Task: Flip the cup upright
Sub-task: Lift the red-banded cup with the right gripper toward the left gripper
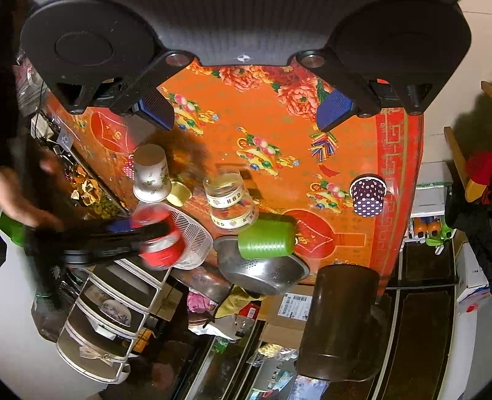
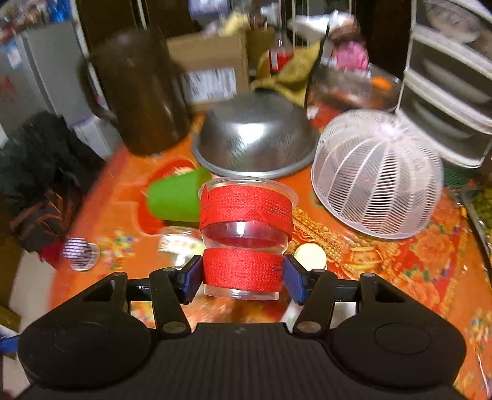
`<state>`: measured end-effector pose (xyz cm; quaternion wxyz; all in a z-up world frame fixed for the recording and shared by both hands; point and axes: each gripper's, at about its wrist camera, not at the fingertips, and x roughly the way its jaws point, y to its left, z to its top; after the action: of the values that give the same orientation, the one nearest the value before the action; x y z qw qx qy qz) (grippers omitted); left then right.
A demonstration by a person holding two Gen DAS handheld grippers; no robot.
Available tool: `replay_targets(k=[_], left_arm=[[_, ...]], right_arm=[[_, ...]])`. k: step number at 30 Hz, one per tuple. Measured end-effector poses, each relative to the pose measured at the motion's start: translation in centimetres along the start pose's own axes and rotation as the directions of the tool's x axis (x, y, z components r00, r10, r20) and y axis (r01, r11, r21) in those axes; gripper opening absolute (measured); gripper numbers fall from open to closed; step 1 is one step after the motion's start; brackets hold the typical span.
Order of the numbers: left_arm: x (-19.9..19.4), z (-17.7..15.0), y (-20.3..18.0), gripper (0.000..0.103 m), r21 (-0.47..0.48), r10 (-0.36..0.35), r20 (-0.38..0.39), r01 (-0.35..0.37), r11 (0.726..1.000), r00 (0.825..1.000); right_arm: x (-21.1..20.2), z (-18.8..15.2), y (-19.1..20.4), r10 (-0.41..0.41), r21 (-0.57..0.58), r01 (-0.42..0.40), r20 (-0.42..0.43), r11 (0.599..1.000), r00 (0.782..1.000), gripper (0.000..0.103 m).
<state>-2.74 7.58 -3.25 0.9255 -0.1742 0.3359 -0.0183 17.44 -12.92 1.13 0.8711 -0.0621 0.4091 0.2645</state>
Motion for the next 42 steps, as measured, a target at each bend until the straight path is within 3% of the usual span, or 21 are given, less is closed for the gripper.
replay_targets(k=[2, 7, 13, 18, 22, 26, 31, 37, 42], left_arm=[[-0.4, -0.1, -0.1, 0.100, 0.003, -0.013, 0.005, 0.013, 1.000, 1.000], [-1.4, -0.7, 0.2, 0.100, -0.024, -0.026, 0.010, 0.026, 0.999, 1.000], [-1.9, -2.2, 0.3, 0.100, -0.070, -0.053, -0.030, 0.051, 0.996, 0.998], [-1.4, -3.7, -0.5, 0.100, -0.059, -0.002, -0.075, -0.002, 0.998, 0.997], [-0.4, -4.7, -1.6, 0.100, -0.067, -0.043, -0.144, 0.033, 0.997, 0.989], [0.5, -5.0, -2.7, 0.098, -0.100, -0.092, -0.166, 0.076, 0.992, 0.982], [1.7, -4.2, -4.7, 0.097, -0.155, -0.241, -0.204, 0.211, 0.965, 0.949], [3.5, -3.8, -7.9, 0.091, -0.115, -0.252, -0.274, 0.228, 0.967, 0.928], [4.3, -3.9, -8.0, 0.089, -0.131, -0.230, -0.287, 0.199, 0.971, 0.930]], right_arm=[[-3.5, -1.8, 0.4, 0.008, 0.015, -0.008, 0.044, 1.000, 0.999, 0.058], [-8.3, -7.6, 2.1, 0.029, 0.014, -0.029, 0.042, 0.999, 0.999, 0.058], [-6.9, -14.1, 2.7, 0.131, 0.121, -0.126, -0.034, 0.985, 0.991, 0.058], [-4.9, -18.0, 2.7, 0.206, 0.202, -0.189, -0.065, 0.961, 0.976, 0.058], [-4.1, -19.4, 2.6, 0.244, 0.234, -0.222, -0.066, 0.946, 0.968, 0.058], [-4.8, -20.4, 2.8, 0.247, 0.231, -0.230, -0.051, 0.945, 0.968, 0.058], [-4.8, -20.8, 2.9, 0.266, 0.230, -0.250, -0.041, 0.940, 0.963, 0.058], [-4.9, -21.0, 2.6, 0.274, 0.239, -0.258, -0.036, 0.936, 0.961, 0.058], [-5.0, -21.2, 2.2, 0.283, 0.250, -0.266, -0.032, 0.931, 0.959, 0.058]])
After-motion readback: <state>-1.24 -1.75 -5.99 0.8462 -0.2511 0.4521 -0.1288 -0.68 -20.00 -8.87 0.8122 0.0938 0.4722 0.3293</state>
